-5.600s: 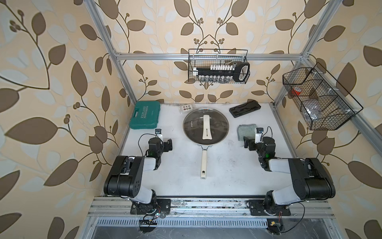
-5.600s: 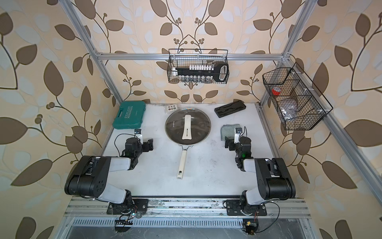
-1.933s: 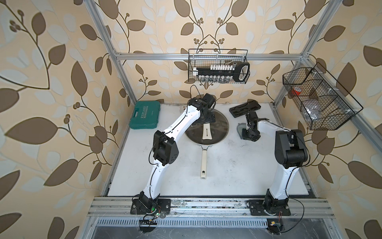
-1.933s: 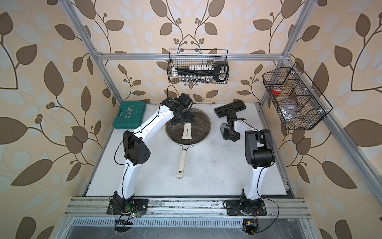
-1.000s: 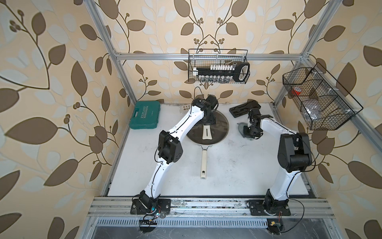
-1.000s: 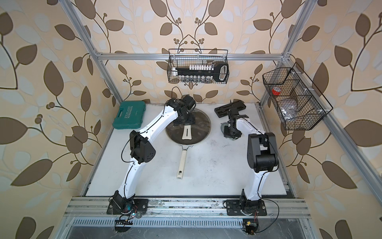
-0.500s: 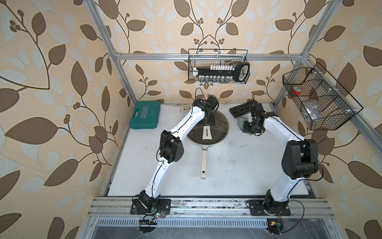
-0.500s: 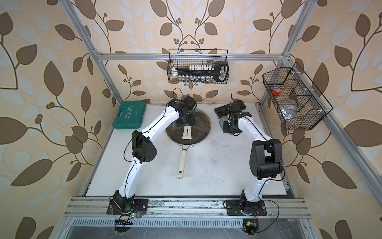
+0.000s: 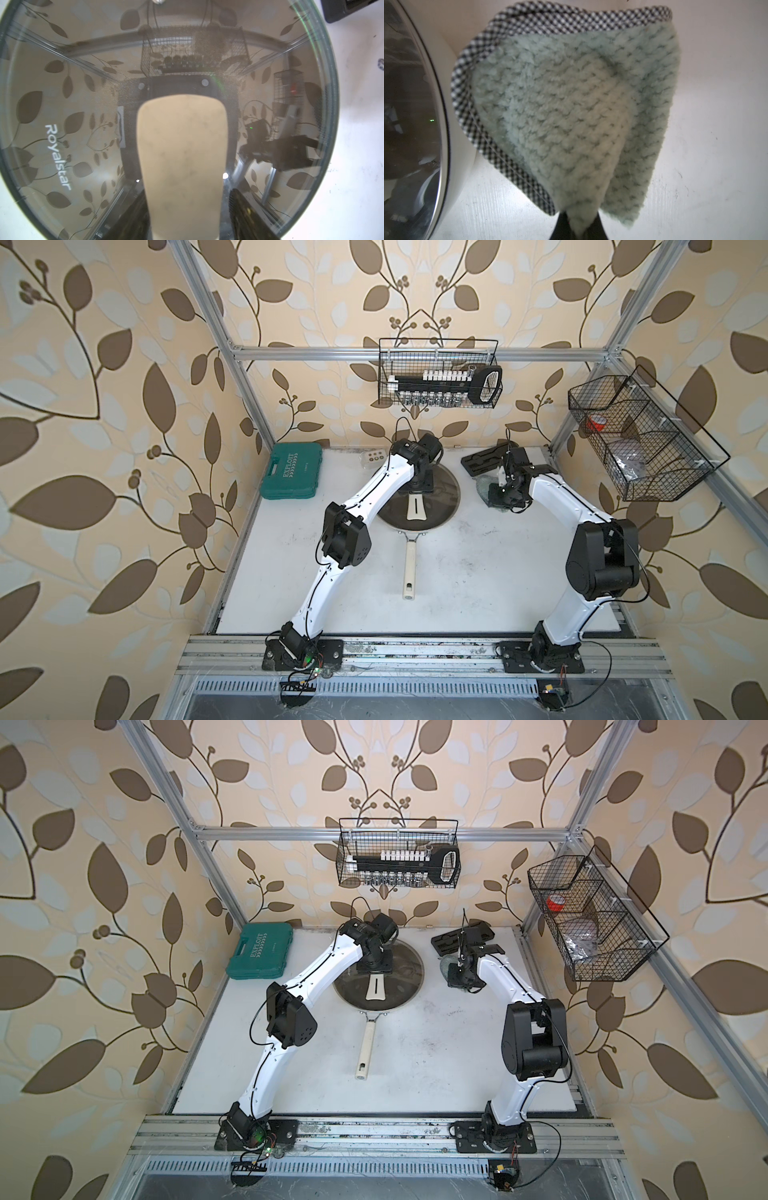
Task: Wipe the pot lid with a cloth
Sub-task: Pick up the pot lid from the cooking pot.
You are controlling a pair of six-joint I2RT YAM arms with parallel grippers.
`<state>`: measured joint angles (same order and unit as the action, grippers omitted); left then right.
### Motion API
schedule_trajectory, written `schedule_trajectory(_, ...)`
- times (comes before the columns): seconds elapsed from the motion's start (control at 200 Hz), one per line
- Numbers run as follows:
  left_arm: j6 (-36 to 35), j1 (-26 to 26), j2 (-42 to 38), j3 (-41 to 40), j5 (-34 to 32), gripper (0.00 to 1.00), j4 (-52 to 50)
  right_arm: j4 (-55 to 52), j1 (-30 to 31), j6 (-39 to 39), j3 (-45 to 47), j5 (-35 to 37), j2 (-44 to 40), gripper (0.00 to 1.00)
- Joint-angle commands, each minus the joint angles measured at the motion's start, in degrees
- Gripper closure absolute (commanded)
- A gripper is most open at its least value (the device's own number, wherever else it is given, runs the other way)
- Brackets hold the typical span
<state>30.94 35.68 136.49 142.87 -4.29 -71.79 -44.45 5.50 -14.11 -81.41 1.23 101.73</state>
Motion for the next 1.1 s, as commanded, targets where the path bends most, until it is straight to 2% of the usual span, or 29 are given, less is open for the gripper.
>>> schedule_trajectory(0.0, -1.36, 0.45, 0.69, 2.22, 0.87, 0.41, -0.83, -1.04, 0.32, -0.3, -0.55, -0.58, -2.16, 1.0)
schedule_trajectory(0.215, -0.61, 0.44, 0.63, 2.23, -1.35, 0.44, -2.91, -1.77, 0.48, -0.23, -1.01, -0.69, -4.02, 1.0)
schedule_trajectory(0.74, 1.23, 0.53, 1.24, 2.23, -1.83, 0.55, -3.97, 2.3, 3.1, 1.56, 2.26, -5.54, -10.44, 1.0)
schedule_trajectory(0.965, 2.31, 1.23, 1.56, 2.24, -3.33, 0.59, -4.32, 10.34, 3.56, 2.77, 8.79, -10.5, -14.98, 1.0)
schedule_trajectory(1.095, 3.61, 1.48, 2.11, 2.29, -3.69, 0.66, -5.0, 14.3, 3.48, 2.7, 12.04, -13.24, -16.46, 1.0)
